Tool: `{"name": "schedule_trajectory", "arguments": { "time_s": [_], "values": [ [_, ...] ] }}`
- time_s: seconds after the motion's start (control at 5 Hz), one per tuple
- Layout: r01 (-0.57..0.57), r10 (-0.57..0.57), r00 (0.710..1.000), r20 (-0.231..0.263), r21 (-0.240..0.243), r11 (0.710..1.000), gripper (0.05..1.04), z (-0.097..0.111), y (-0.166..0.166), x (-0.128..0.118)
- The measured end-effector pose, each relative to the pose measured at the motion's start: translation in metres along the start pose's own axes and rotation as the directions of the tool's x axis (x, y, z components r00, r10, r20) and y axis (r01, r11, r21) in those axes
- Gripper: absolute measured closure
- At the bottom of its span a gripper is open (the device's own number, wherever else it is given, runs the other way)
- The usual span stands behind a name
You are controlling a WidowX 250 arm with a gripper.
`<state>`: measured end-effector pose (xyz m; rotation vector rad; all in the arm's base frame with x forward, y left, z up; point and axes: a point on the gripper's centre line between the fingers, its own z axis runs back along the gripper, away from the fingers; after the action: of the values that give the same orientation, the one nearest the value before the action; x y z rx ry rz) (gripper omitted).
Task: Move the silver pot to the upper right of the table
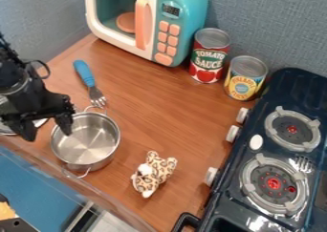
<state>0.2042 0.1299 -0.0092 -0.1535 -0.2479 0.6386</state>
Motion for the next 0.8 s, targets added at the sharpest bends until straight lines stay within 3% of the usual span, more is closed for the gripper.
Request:
{"name": "schedule_trajectory", "arguments": {
  "time_s": [0.2, 0.4, 0.6, 0.8],
  "values": [
    [0.005, -0.005, 1.0, -0.015, 0.02, 1.0, 0.112, -0.009, -0.003, 0.002],
    [0.002, -0.003, 1.0, 0.01, 0.068, 0.998, 0.383, -0.016, -0.013, -0.004],
    [-0.016, 0.014, 0.999, 0.034, 0.057, 0.998, 0.694, -0.012, -0.017, -0.005],
    [-0.001, -0.001, 1.0, 0.02, 0.08, 0.997, 0.924, -0.014, -0.022, -0.01]
  ]
}}
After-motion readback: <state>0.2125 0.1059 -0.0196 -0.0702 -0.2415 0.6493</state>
